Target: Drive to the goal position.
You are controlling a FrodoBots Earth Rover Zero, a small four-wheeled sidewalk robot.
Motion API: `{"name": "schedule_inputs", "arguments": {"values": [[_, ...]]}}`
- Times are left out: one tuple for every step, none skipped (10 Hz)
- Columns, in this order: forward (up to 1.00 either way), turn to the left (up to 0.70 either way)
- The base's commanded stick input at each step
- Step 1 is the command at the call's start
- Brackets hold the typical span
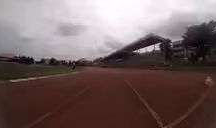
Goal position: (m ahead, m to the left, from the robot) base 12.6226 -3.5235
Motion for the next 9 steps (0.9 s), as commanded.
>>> {"name": "schedule_inputs", "arguments": {"values": [[0.7, 0.0], [0.7, 0.0], [0.7, 0.0], [0.7, 0.0], [0.7, 0.0], [0.7, 0.0], [0.7, 0.0], [0.7, 0.0], [0.7, 0.0]]}}
